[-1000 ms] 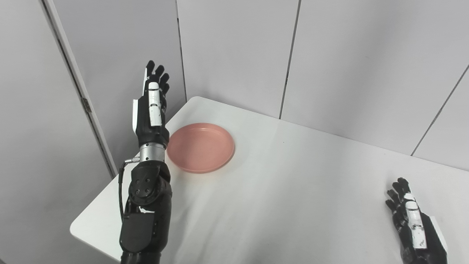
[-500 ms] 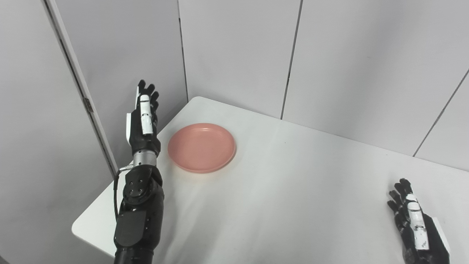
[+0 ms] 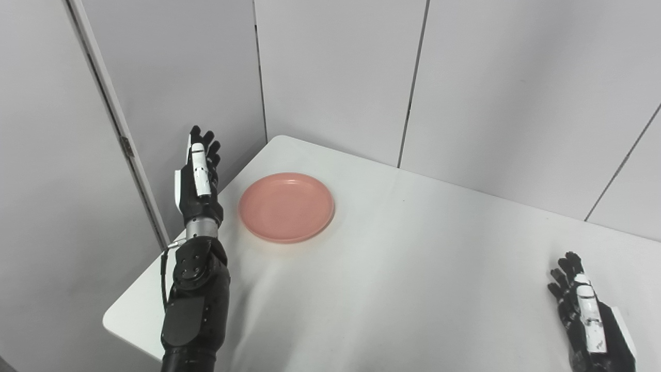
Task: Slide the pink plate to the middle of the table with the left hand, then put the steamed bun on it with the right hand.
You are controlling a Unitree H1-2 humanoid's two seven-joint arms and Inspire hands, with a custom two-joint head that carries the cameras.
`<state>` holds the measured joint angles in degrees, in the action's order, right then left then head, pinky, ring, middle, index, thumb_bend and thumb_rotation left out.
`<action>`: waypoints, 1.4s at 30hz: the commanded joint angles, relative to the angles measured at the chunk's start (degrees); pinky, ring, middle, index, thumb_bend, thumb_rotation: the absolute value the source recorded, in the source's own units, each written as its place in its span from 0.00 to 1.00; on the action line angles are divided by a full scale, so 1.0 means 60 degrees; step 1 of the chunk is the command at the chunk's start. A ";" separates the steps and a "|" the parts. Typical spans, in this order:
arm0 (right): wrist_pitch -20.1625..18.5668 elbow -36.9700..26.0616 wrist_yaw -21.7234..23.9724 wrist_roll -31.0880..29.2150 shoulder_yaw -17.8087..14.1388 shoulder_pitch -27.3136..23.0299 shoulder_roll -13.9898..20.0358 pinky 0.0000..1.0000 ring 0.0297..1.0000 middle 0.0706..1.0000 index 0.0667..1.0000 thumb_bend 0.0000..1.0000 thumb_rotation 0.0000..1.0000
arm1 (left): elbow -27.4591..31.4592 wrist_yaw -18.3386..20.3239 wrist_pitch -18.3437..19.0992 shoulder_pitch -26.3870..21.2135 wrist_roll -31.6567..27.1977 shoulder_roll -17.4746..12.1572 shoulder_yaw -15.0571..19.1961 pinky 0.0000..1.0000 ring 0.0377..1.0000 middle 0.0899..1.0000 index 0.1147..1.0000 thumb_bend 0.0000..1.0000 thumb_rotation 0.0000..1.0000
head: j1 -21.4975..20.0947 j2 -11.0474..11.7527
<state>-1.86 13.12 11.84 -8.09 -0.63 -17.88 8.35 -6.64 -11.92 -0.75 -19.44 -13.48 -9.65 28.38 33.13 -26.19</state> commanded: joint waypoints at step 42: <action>-0.0270 0.0290 -0.0083 0.0058 -0.0190 0.0072 0.0276 1.00 1.00 1.00 1.00 0.03 1.00 | -0.2569 0.0042 -0.0254 -0.0533 -0.0793 -0.0513 -0.0089 0.97 0.94 0.94 0.95 0.42 1.00 | 0.0018 -0.0188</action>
<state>-1.85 13.32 12.28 -8.36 -0.77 -17.97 8.51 -21.57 -12.59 -1.37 -21.37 -17.75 -11.76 28.16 33.31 -27.25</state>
